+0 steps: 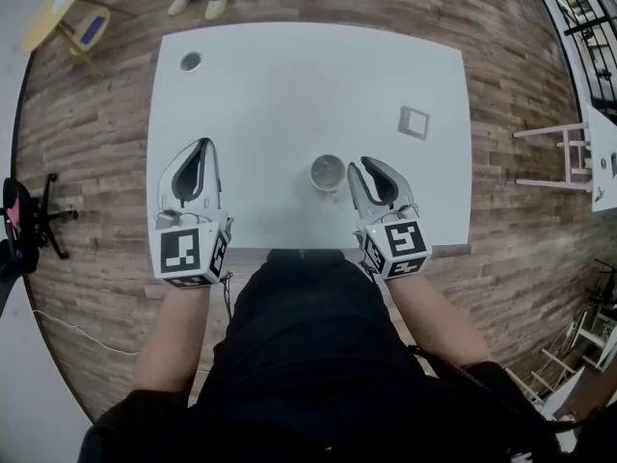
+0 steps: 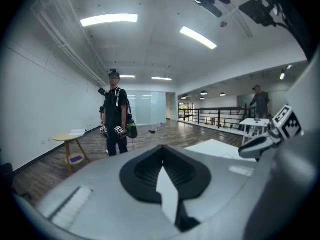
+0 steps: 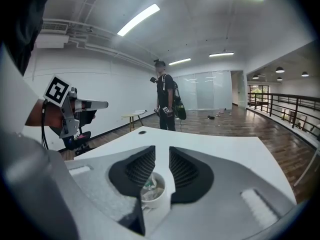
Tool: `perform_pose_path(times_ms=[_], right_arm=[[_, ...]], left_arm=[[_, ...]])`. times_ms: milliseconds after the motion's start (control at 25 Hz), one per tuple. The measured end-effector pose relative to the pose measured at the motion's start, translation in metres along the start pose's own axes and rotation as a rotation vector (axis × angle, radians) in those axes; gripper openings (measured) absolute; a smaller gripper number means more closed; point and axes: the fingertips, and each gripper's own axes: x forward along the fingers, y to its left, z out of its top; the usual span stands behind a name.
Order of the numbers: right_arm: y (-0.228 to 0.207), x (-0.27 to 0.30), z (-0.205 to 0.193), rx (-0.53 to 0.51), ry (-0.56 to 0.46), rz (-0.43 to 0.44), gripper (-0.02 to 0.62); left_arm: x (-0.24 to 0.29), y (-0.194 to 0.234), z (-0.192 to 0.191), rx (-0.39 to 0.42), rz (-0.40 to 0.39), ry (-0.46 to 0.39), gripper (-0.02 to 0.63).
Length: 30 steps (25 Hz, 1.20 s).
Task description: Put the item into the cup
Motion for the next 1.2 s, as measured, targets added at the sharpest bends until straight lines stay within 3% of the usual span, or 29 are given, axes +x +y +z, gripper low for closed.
perform_pose_path(times_ms=[320, 1200], right_arm=[[-0.014, -0.011, 0.038, -0.007, -0.091, -0.049, 0.092], [-0.082, -0.054, 0.094, -0.012, -0.274, -0.264, 0.092]], left_arm=[[0.005, -0.004, 0.013, 0.009, -0.016, -0.035, 0.008], [0.025, -0.016, 0.069, 0.066, -0.062, -0.162, 0.008]])
